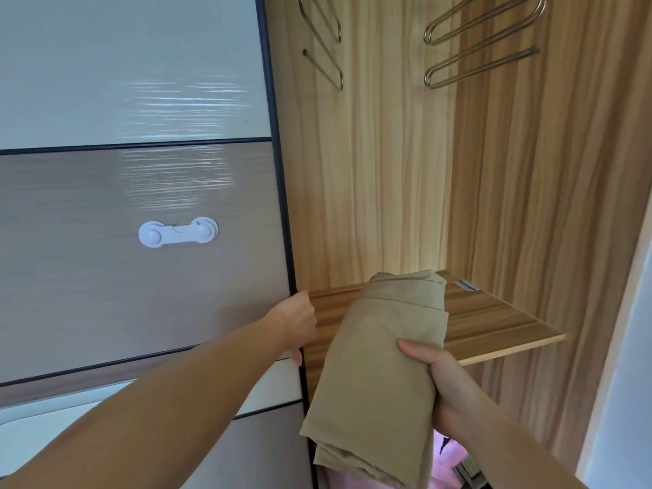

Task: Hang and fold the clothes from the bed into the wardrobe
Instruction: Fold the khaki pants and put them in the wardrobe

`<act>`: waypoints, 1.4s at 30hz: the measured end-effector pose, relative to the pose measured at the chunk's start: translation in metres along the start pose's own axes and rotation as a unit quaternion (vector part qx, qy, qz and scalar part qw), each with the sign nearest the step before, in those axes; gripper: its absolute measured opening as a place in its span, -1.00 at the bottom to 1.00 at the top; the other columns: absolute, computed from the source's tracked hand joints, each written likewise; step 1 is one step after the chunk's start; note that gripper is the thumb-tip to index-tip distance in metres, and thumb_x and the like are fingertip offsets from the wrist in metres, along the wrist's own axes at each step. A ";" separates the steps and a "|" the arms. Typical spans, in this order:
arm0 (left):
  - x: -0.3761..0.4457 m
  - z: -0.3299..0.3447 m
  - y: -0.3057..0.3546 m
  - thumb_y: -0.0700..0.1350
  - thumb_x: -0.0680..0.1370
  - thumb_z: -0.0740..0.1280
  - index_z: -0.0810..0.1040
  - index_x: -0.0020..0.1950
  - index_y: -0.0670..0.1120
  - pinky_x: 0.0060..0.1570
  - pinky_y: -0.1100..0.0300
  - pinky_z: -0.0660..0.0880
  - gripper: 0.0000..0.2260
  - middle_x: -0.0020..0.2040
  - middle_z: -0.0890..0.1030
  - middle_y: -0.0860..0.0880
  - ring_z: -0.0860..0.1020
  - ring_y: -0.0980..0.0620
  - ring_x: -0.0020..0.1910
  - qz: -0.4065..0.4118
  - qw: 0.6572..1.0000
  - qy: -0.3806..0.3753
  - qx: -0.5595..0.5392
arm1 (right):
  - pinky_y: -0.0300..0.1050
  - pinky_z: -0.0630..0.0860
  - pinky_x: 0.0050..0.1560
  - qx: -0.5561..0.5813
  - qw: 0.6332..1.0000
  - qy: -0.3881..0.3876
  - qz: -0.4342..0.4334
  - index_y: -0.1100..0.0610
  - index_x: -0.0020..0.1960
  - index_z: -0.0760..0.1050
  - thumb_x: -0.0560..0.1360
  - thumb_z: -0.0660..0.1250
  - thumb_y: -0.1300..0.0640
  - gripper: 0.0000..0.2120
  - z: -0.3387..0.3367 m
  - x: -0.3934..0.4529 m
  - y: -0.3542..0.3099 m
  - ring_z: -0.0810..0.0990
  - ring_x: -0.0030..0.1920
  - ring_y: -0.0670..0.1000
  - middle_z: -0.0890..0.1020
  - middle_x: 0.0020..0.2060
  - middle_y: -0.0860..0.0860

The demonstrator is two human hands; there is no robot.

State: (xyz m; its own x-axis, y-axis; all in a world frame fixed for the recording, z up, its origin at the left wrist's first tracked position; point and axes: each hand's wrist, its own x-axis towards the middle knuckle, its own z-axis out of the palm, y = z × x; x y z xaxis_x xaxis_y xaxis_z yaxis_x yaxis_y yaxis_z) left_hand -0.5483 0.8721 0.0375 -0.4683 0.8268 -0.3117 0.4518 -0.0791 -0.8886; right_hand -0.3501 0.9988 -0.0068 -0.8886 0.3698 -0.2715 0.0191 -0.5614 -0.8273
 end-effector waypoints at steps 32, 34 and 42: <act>0.198 -0.176 -0.026 0.13 0.39 0.51 0.60 0.18 -0.05 -0.13 0.03 0.61 -0.56 0.05 0.69 -0.06 0.65 -0.07 0.01 -0.217 -0.134 0.175 -0.951 | 0.28 0.08 0.43 0.191 0.962 -0.176 -0.082 -0.02 0.54 0.18 0.46 -0.01 -0.50 -0.19 -0.209 0.106 -0.131 0.21 0.50 0.20 0.18 0.53 0.09; 0.210 -0.175 -0.017 0.14 0.41 0.49 0.56 0.19 -0.03 -0.26 0.09 0.58 -0.57 0.07 0.68 -0.05 0.64 -0.04 -0.02 -0.264 -0.164 0.175 -0.934 | 0.32 0.38 0.25 0.180 0.974 -0.118 -0.064 -0.04 0.32 0.52 0.27 0.29 -0.49 -0.23 -0.207 0.127 -0.140 0.55 0.26 0.22 0.56 0.30 0.06; 0.195 -0.123 -0.006 -0.04 0.32 0.51 0.56 0.14 -0.06 0.05 -0.11 0.58 -0.58 0.09 0.63 -0.15 0.61 -0.15 0.05 -0.223 -0.171 0.159 -0.947 | -0.02 0.59 -0.22 0.016 0.995 0.010 -0.101 0.05 0.25 0.53 0.38 0.45 -0.01 -0.54 -0.193 0.178 -0.175 0.71 -0.11 0.09 0.73 -0.06 0.05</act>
State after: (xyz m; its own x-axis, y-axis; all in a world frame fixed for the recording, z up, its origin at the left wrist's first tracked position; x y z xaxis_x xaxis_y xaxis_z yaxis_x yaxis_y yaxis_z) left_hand -0.5490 1.1026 0.0235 -0.8611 0.4560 -0.2249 -0.4177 -0.3820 0.8244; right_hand -0.4228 1.3054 -0.0052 -0.8630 0.4928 -0.1112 -0.1741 -0.4968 -0.8503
